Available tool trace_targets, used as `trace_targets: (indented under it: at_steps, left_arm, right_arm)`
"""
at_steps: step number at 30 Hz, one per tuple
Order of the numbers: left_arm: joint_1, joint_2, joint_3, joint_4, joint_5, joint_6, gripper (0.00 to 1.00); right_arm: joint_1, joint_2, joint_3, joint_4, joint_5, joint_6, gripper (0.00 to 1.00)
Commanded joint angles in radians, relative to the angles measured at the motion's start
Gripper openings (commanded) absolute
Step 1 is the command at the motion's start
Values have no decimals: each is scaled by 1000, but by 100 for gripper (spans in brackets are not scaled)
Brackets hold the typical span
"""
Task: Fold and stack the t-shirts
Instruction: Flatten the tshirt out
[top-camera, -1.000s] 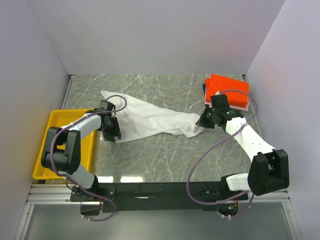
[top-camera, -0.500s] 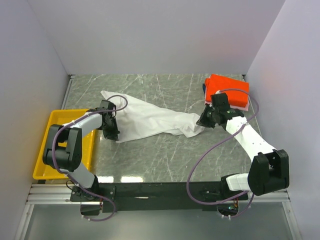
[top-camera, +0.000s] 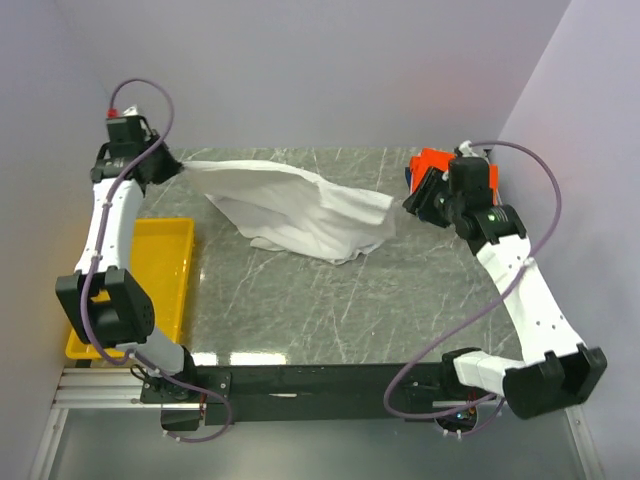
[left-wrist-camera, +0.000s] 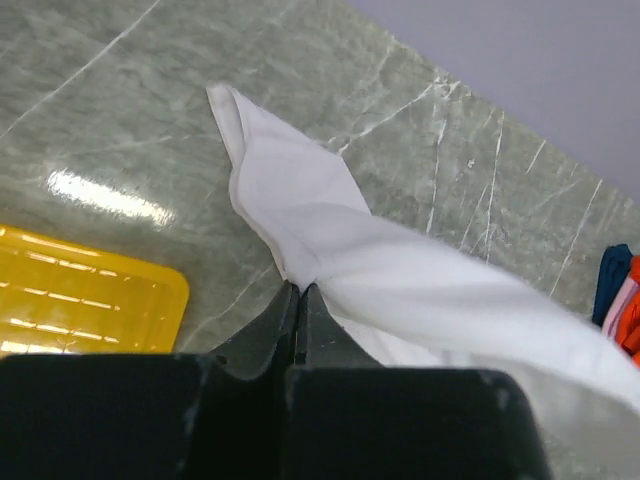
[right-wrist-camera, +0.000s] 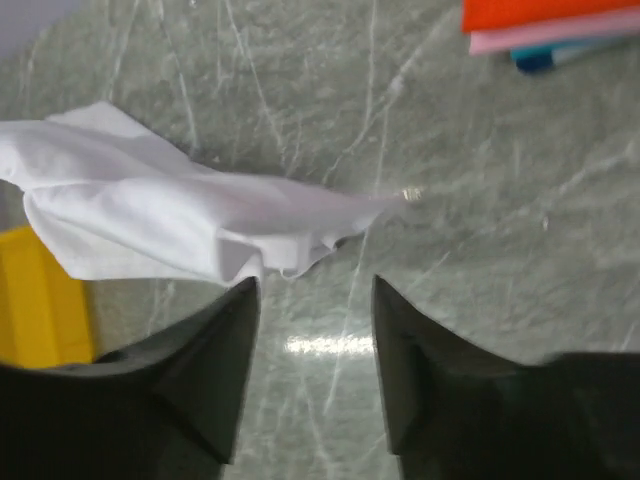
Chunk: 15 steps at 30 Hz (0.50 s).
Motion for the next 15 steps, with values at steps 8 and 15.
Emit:
trace_targets:
  at_steps: [8, 15]
  left_arm:
    - [50, 52, -268, 48, 288, 10, 0]
    - [51, 91, -253, 16, 242, 57, 0]
  right_arm:
    - [-31, 41, -311, 106, -134, 31, 67]
    - [95, 220, -230, 201, -314, -9, 61]
